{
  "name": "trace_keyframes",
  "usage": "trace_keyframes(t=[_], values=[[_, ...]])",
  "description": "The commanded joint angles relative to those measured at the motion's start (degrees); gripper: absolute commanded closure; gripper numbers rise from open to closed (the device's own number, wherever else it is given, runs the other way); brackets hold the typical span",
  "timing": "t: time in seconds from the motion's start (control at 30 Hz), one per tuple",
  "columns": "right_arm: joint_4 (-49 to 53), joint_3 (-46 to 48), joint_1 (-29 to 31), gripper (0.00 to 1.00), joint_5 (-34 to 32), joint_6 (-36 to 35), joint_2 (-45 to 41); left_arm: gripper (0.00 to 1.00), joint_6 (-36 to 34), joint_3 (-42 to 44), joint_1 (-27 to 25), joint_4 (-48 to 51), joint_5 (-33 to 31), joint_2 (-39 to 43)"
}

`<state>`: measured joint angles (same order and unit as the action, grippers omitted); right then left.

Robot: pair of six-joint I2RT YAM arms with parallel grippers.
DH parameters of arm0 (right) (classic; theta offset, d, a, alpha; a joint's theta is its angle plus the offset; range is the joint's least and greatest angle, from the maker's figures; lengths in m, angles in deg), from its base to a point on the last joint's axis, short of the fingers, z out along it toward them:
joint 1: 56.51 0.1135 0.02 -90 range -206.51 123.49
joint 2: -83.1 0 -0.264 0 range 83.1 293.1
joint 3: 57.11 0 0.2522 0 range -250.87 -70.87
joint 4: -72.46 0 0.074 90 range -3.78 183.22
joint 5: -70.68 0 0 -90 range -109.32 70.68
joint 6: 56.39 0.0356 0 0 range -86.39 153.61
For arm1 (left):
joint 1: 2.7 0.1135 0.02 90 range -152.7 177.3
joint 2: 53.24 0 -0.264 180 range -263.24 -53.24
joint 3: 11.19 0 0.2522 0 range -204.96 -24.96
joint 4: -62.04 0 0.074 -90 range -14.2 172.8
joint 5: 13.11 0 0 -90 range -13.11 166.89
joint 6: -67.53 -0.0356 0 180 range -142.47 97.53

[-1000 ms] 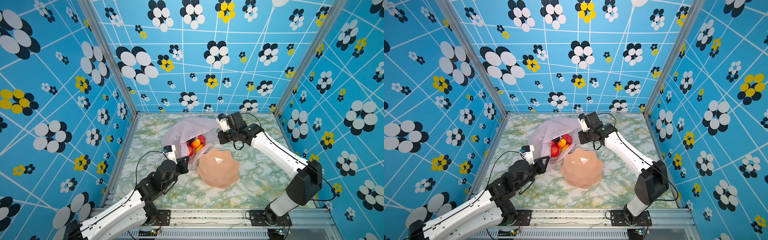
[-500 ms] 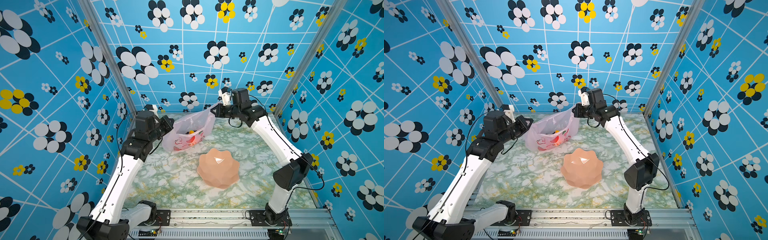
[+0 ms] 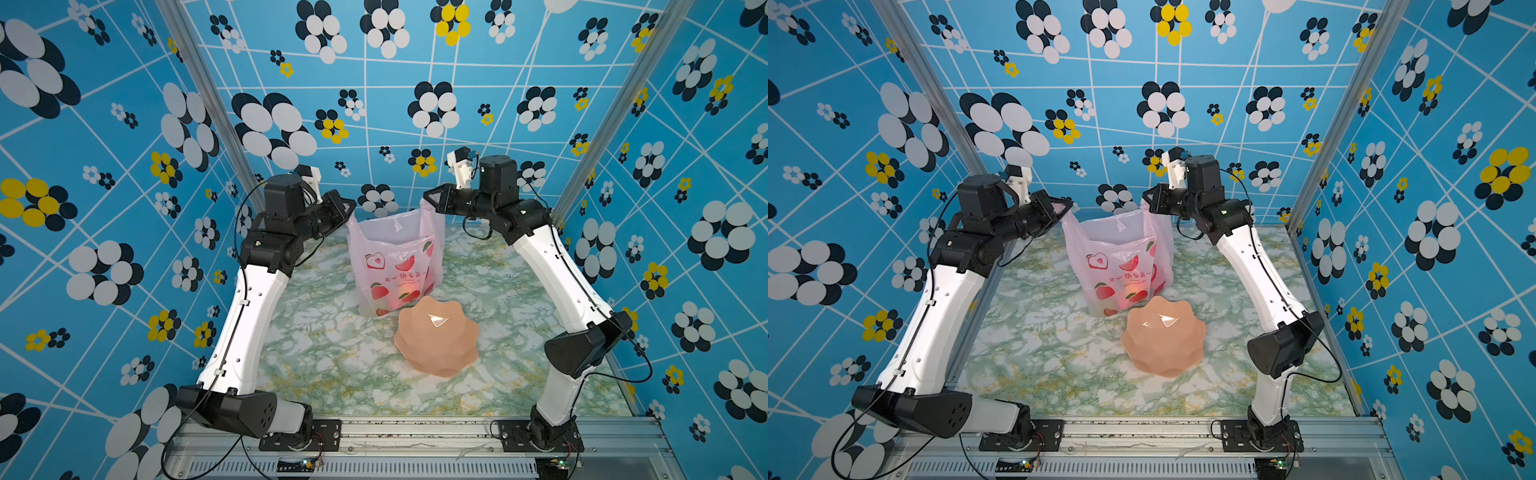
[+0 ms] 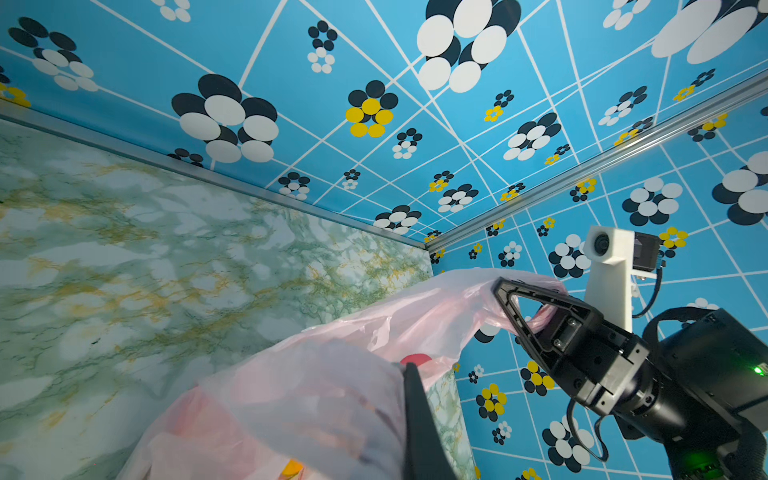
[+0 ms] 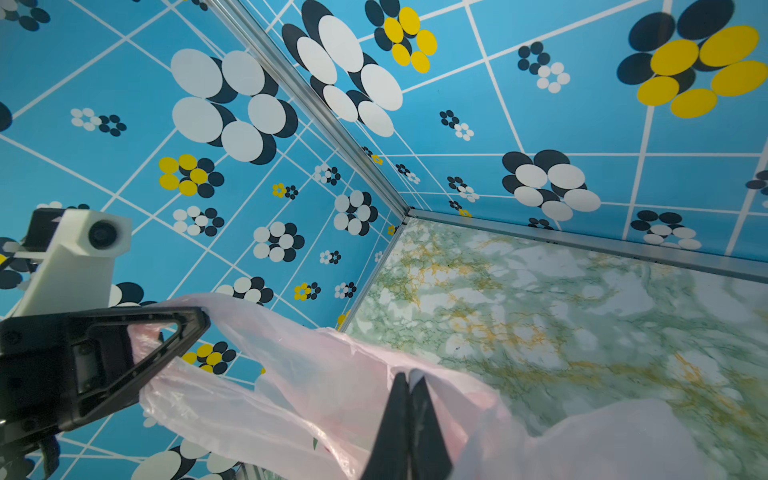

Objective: Place the fruits into the plastic bag
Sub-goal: 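Grasp the bag handles with both grippers and lift the bag upright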

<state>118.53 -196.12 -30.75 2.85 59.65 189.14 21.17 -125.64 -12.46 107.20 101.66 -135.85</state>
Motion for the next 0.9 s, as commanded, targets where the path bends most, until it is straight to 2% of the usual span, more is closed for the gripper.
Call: trace_keyframes(t=[0.0, 0.17, 0.3, 0.4, 0.5, 0.6, 0.8, 0.87], values=[[-3.8, -1.9, -0.4, 1.0, 3.0, 0.8, -1.0, 1.0, -1.4, 0.9, 0.8, 2.6, -0.9, -0.9], [-7.6, -3.9, -0.4, 1.0, 4.4, 1.0, -2.2, 1.0, -0.6, 7.3, 1.1, -1.7, -2.2, 0.5], [-10.9, -4.2, -0.4, 1.0, 7.0, 3.8, -2.2, 1.0, -0.6, 9.7, 1.2, -1.7, -3.5, -0.3], [-4.0, -3.5, -0.6, 1.0, 3.6, 1.4, 0.0, 1.0, 1.7, 10.0, 1.2, -3.9, -2.8, -0.1], [-0.8, 0.9, -1.9, 1.0, 1.5, -0.3, 1.3, 1.0, 2.2, 9.2, 0.8, -5.8, -3.7, 1.0], [-6.7, 5.6, -3.3, 1.0, 4.4, 4.6, -0.2, 1.0, 1.8, 11.4, 0.4, -8.4, -4.8, 1.6], [-6.8, -2.5, -3.3, 1.0, 5.5, 5.4, -2.7, 1.0, 3.6, 14.5, 0.4, -11.3, -2.7, -2.1], [-5.7, -1.8, -3.3, 1.0, 4.8, 3.9, -3.8, 1.0, 3.1, 14.6, 0.1, -11.9, -3.6, -1.7]])
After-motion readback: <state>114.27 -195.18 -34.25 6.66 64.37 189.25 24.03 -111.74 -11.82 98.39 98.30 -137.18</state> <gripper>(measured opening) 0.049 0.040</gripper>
